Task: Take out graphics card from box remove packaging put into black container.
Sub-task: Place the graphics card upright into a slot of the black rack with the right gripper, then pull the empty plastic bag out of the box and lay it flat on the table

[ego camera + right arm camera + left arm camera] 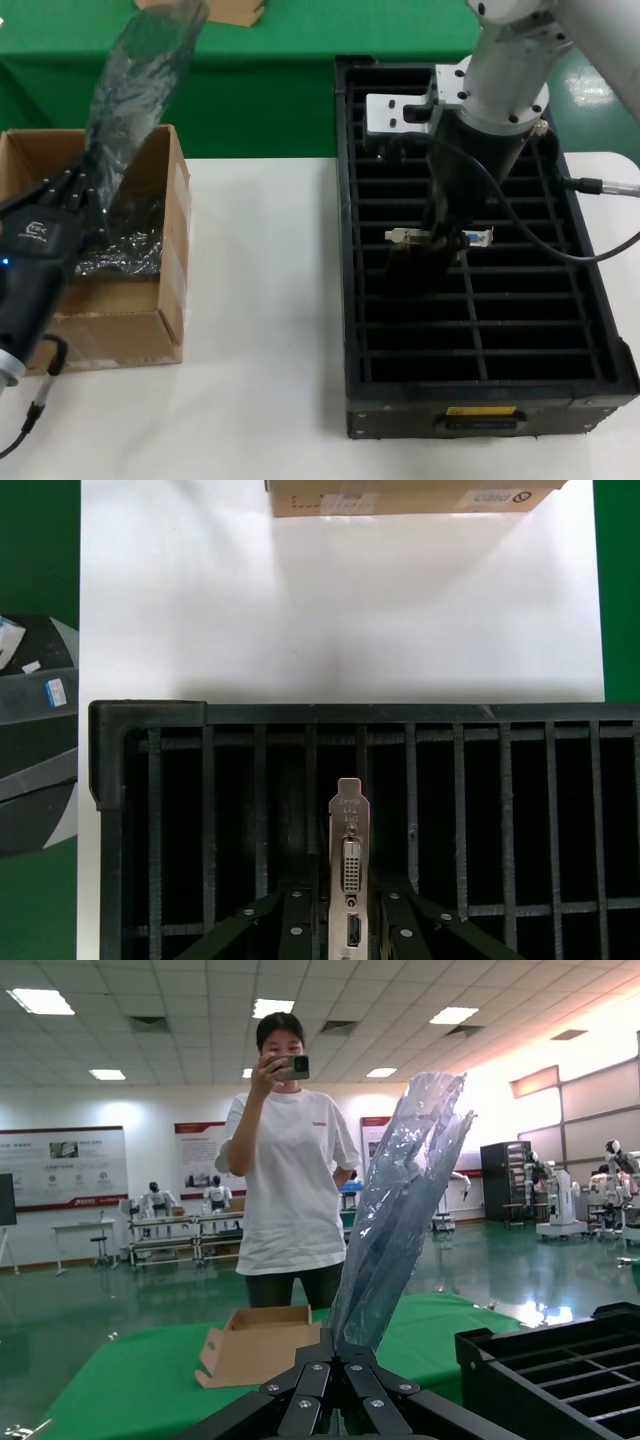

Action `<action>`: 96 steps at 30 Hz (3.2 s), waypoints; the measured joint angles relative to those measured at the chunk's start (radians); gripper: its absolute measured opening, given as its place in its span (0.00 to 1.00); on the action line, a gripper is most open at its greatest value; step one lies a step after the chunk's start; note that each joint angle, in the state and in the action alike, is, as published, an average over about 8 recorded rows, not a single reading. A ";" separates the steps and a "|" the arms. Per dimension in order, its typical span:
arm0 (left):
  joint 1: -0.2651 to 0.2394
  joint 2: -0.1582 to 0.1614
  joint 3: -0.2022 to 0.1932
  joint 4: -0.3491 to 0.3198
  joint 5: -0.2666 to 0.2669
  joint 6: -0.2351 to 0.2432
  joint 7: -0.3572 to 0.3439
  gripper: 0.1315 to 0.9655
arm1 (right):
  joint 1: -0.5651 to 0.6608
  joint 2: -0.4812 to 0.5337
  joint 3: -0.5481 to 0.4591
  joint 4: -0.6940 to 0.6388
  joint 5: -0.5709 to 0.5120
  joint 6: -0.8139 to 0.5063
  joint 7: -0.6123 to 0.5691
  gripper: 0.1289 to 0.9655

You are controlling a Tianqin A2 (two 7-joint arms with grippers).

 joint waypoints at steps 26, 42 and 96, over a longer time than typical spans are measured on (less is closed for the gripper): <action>0.064 -0.183 0.186 -0.161 -0.017 -0.129 -0.414 0.01 | -0.047 0.115 0.006 0.244 -0.006 0.030 0.115 0.53; -0.119 -0.633 0.787 -0.356 -0.202 -0.482 -1.045 0.01 | -0.160 0.268 0.158 0.510 -0.118 0.133 0.223 0.85; -0.502 -0.516 1.461 -0.014 -0.635 -0.661 -0.995 0.13 | -0.274 0.312 0.328 0.599 -0.262 0.151 0.202 1.00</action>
